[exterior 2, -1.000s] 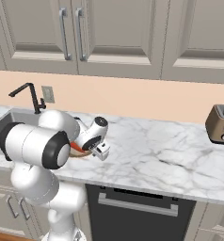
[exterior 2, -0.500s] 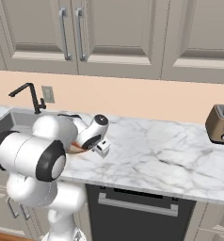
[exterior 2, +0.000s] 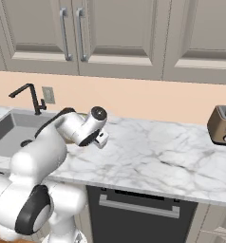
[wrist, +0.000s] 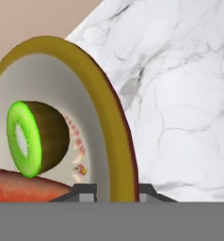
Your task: Dump the kiwi and carrot from the bowl so the bowl can be washed. Place the bowl in the sink after clearing the leftovers.
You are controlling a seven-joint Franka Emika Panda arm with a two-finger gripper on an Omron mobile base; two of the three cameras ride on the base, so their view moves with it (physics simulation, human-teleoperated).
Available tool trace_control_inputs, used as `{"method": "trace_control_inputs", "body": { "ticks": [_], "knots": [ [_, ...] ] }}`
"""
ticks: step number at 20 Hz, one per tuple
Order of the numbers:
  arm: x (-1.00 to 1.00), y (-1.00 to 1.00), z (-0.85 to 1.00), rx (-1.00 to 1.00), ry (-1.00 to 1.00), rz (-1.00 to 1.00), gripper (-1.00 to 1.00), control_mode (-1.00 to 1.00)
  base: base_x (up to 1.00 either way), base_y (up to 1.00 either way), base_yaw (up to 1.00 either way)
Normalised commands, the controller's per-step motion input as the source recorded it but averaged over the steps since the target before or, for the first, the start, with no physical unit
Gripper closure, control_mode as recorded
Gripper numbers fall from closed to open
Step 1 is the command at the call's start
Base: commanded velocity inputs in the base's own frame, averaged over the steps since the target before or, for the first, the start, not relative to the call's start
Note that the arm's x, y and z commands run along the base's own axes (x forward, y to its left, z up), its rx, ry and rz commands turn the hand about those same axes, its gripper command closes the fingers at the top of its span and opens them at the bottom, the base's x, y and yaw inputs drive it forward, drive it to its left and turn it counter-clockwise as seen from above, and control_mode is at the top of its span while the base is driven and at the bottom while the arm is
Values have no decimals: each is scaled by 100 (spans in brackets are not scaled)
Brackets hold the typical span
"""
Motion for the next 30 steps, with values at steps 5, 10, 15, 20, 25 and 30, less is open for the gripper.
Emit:
{"method": "trace_control_inputs", "body": {
  "ticks": [5,10,15,20,25,30],
  "knots": [
    [-22,77,66,2,-1,7,100,-100,0,0,0],
    [0,100,15,0,0,1,100,-100,0,0,0],
    [0,100,0,-2,0,3,100,-100,0,0,0],
    [10,100,0,-12,6,0,100,-100,0,0,0],
    [31,100,0,-20,21,0,100,-100,0,0,0],
    [22,61,-4,-14,13,-1,100,-100,0,0,0]
  ]
}}
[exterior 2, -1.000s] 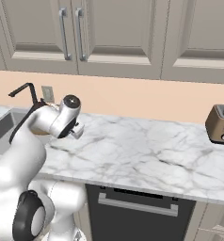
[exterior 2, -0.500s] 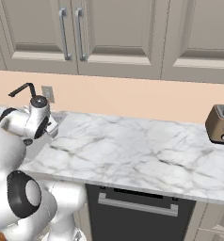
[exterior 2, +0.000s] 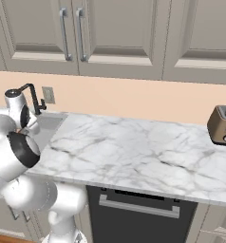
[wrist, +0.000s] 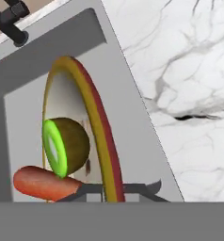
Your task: Dump the kiwi and carrot from the bowl so the bowl can be washed. Place the bowl in the sink after clearing the leftovers.
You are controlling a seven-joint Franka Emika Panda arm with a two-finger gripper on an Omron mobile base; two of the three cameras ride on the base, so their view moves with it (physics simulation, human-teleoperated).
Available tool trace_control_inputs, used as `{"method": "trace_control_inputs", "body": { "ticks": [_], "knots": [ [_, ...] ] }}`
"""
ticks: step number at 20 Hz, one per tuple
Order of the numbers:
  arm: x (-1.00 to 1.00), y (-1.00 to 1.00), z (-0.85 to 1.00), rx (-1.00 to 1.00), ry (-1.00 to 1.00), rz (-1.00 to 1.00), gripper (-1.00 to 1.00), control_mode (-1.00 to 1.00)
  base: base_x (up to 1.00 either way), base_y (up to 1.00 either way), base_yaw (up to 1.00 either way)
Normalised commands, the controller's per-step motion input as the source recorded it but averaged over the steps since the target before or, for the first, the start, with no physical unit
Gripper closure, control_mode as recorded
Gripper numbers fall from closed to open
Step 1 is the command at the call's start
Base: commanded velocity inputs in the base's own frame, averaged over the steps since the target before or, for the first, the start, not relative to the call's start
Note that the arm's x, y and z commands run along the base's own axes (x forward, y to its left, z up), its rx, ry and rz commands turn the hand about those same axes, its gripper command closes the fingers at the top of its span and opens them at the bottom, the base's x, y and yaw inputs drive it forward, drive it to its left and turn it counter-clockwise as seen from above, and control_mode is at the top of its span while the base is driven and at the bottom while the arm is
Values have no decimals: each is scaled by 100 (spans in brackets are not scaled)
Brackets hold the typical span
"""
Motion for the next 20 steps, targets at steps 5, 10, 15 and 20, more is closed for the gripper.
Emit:
{"method": "trace_control_inputs", "body": {
  "ticks": [5,10,15,20],
  "knots": [
    [0,12,-33,-4,0,0,100,-100,0,0,0],
    [0,33,-37,0,0,0,100,-100,0,0,0],
    [1,56,-33,0,0,0,100,-100,0,0,0],
    [16,60,-21,-4,0,0,100,-100,0,0,0]
  ]
}}
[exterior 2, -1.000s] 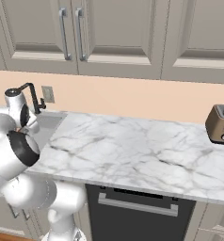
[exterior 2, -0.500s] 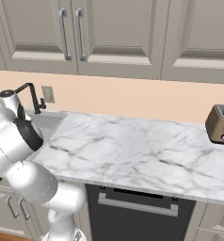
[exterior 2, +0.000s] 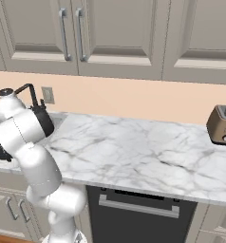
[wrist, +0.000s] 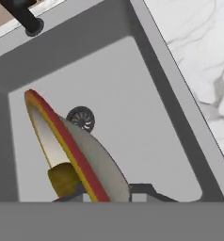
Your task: Dump the kiwi and carrot from the bowl so the bowl can be washed. Place the bowl in the sink after clearing the leftovers.
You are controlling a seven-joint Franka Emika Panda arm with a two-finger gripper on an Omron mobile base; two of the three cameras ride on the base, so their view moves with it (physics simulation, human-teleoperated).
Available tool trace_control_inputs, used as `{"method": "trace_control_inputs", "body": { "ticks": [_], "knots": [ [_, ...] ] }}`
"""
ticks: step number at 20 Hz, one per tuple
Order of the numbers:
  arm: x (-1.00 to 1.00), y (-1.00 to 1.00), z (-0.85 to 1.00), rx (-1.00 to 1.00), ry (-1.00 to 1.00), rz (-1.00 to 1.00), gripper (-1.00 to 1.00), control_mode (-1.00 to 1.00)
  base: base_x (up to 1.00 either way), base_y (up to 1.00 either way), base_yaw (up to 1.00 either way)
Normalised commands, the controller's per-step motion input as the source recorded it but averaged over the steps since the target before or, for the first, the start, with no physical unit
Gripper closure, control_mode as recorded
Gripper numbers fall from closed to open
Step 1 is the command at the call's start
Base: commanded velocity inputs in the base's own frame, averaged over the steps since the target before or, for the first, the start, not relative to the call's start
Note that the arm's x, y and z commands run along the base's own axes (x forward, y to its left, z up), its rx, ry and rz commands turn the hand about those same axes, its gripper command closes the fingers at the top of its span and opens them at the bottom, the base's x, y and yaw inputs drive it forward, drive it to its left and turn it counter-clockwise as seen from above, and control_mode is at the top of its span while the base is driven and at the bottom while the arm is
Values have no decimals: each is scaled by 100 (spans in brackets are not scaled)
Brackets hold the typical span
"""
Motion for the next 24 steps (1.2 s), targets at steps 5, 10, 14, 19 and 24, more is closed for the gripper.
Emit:
{"method": "trace_control_inputs", "body": {
  "ticks": [5,10,14,19,24],
  "knots": [
    [5,33,-13,-2,0,0,100,-100,0,0,0],
    [3,61,-40,-3,-3,0,100,-100,0,0,0],
    [-3,31,-19,-14,0,3,100,-100,0,0,0],
    [0,35,-6,-23,0,1,100,-100,0,0,0],
    [-14,30,-17,-34,-1,6,100,-100,0,0,0]
  ]
}}
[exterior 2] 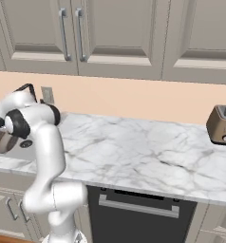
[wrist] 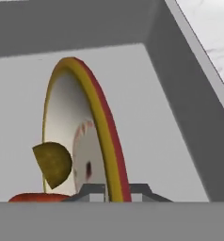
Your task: Dump the kiwi and carrot from the bowl so the bowl can be washed. Place the bowl in the sink after clearing the leftovers.
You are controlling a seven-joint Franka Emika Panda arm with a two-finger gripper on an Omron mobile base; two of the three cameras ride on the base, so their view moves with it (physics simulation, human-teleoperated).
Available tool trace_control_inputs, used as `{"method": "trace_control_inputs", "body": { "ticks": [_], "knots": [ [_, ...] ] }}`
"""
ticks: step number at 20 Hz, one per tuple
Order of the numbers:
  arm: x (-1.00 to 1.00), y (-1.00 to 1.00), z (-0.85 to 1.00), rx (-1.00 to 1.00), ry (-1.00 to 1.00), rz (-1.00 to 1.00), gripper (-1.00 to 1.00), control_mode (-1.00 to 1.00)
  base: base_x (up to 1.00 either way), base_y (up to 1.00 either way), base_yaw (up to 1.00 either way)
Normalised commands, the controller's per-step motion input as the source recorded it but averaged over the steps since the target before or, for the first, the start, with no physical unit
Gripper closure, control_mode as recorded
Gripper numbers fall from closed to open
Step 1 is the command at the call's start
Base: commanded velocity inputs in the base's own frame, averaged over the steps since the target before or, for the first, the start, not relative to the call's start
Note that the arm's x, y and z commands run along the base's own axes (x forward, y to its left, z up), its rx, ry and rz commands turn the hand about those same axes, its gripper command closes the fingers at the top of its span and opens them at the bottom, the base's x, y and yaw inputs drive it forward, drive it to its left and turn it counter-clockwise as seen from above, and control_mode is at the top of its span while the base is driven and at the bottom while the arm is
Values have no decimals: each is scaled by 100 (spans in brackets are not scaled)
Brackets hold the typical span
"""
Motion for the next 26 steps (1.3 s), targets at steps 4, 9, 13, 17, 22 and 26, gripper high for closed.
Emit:
{"method": "trace_control_inputs", "body": {
  "ticks": [4,9,13,17,22,26],
  "knots": [
    [-19,2,-12,-22,-2,6,100,-100,0,0,0],
    [0,20,-16,-27,0,6,100,-100,0,0,0],
    [0,-40,-2,-1,-1,0,100,-100,0,0,0],
    [0,-87,0,2,-2,0,100,-100,0,0,0],
    [0,-44,0,1,0,-2,100,-100,0,0,0],
    [0,-10,-4,2,-2,0,100,-100,0,0,0]
  ]
}}
